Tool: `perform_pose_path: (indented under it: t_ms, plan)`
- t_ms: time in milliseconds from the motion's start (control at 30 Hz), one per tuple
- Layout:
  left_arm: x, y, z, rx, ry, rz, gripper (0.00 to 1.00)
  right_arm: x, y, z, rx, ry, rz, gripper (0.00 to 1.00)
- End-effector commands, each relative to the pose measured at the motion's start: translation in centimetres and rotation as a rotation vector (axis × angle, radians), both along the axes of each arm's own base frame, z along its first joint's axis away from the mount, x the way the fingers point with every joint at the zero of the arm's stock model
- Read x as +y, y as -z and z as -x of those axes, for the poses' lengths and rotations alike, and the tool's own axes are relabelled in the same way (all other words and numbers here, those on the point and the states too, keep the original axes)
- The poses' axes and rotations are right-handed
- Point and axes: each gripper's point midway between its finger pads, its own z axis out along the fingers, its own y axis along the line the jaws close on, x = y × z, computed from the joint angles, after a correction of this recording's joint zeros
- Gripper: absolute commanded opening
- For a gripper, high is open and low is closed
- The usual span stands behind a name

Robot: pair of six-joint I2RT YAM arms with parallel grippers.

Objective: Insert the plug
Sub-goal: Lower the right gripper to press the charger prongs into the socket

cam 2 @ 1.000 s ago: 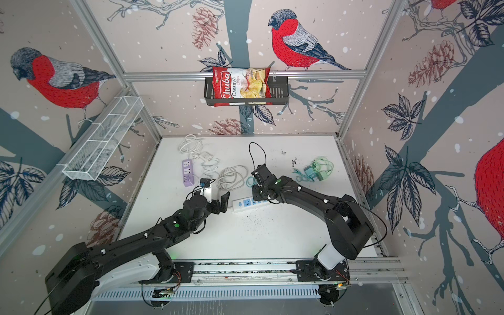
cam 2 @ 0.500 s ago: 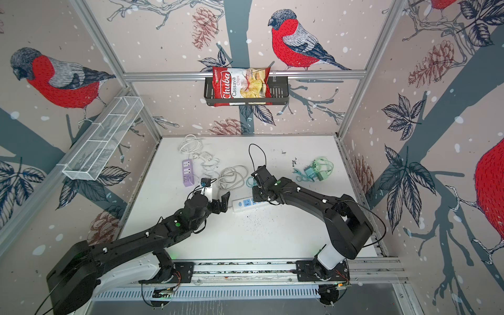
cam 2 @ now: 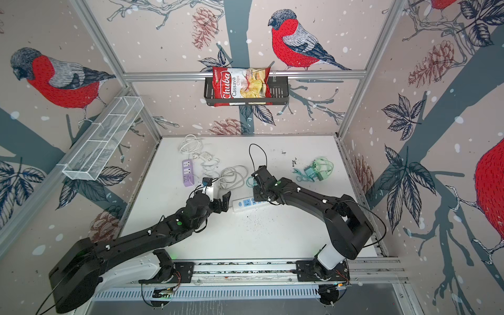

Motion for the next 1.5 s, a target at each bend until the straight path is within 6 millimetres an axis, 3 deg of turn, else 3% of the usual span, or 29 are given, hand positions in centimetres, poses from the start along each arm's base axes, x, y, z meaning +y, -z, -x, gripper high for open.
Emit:
perform_pose_path:
  t_ms: [0, 333, 533, 1033, 1200, 1467]
  plan:
    - [-0.5, -0.8, -0.3, -0.021, 0.009, 0.025, 0.98, -0.9, 0.4, 0.4, 0.008, 0.005, 0.033, 0.13]
    - [-0.5, -1.1, -0.3, -0.023, 0.003, 0.033, 0.97, -1.0, 1.1, 0.6, 0.014, 0.023, 0.068, 0.12]
    - [-0.5, -1.1, -0.5, -0.032, 0.0, 0.031, 0.97, -0.8, 1.4, 1.7, -0.012, 0.063, 0.116, 0.11]
    - [-0.3, -2.1, -0.3, -0.05, -0.002, 0.057, 0.98, -2.4, 5.3, 4.6, 0.039, 0.1, 0.161, 0.1]
    - [-0.4, -2.2, -0.4, -0.049, -0.001, 0.06, 0.98, -2.4, 4.7, 4.2, 0.031, 0.1, 0.172, 0.1]
    - [-0.6, -2.5, -0.5, -0.049, 0.002, 0.064, 0.97, -2.3, 6.5, 4.4, 0.071, 0.094, 0.201, 0.11]
